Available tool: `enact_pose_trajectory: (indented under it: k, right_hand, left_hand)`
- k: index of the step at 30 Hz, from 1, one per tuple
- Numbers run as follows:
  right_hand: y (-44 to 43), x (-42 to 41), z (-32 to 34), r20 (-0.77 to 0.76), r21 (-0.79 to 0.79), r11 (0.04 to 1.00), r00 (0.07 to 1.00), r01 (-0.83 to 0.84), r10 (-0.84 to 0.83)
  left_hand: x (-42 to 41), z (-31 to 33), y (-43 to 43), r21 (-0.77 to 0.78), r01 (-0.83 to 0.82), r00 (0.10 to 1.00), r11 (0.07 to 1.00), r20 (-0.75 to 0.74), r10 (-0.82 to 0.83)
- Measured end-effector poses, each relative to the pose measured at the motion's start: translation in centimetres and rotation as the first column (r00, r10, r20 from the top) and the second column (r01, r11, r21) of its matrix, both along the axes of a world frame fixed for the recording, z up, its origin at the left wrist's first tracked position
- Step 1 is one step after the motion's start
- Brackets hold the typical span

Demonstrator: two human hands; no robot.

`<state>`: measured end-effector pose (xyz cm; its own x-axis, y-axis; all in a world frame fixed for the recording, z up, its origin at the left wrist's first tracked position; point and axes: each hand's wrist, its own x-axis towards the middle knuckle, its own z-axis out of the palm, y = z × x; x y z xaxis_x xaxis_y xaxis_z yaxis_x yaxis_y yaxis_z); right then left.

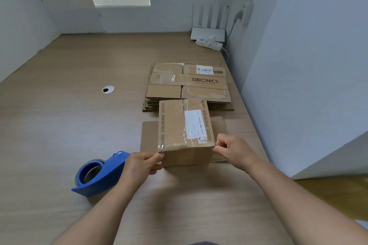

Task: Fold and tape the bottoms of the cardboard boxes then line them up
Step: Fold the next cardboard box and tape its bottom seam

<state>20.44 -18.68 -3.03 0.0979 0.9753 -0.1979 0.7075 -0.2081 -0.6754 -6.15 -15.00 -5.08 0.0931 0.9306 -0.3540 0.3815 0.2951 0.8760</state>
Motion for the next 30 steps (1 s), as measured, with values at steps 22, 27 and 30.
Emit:
enact_pose_trajectory:
  k: [22, 27, 30]
  right_hand:
    - [1.4, -5.9, 1.9, 0.442, -0.131, 0.949, 0.873, 0.288, -0.205]
    - [0.4, -4.3, 1.3, 0.289, -0.037, 0.961, 0.923, 0.275, -0.253]
    - [-0.3, -2.2, 1.6, 0.303, 0.026, 0.921, 0.875, 0.388, -0.377]
  left_hand:
    - [3.8, 1.8, -1.1, 0.200, 0.168, 0.775, 0.965, -0.632, -0.004]
    - [3.6, 1.9, -1.5, 0.177, 0.150, 0.867, 0.973, -0.497, -0.043]
    - [3.6, 2.4, -2.7, 0.054, 0.181, 0.943, 0.982, -0.295, -0.157]
